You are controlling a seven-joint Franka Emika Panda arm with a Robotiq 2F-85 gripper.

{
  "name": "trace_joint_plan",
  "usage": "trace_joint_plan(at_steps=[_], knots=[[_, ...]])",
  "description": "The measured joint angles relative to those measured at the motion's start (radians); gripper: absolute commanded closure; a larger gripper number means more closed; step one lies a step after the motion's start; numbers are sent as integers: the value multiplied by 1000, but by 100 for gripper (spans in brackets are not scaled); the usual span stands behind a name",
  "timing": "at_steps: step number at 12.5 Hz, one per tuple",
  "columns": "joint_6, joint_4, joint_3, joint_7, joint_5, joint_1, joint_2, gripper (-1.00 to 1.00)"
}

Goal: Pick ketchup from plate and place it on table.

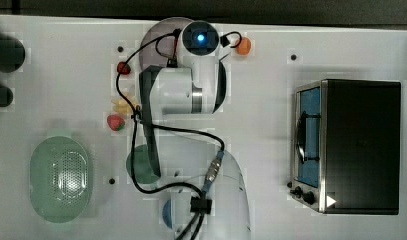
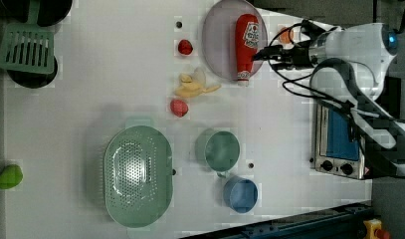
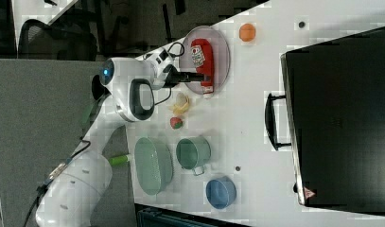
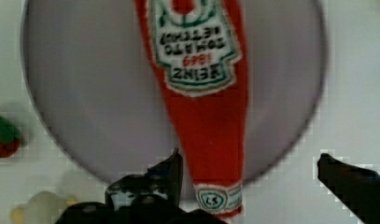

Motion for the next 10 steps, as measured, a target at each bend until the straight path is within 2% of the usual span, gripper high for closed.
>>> trace_joint_plan(at_steps=[5,8,9,10], knots=[[165,13,2,-52,-81,19,80,-100],[195,21,4,-58,-85,29,125,-100],[195,18,1,-59,-90,33,130,-92],[201,16,2,-60,-93,33,136,-68]])
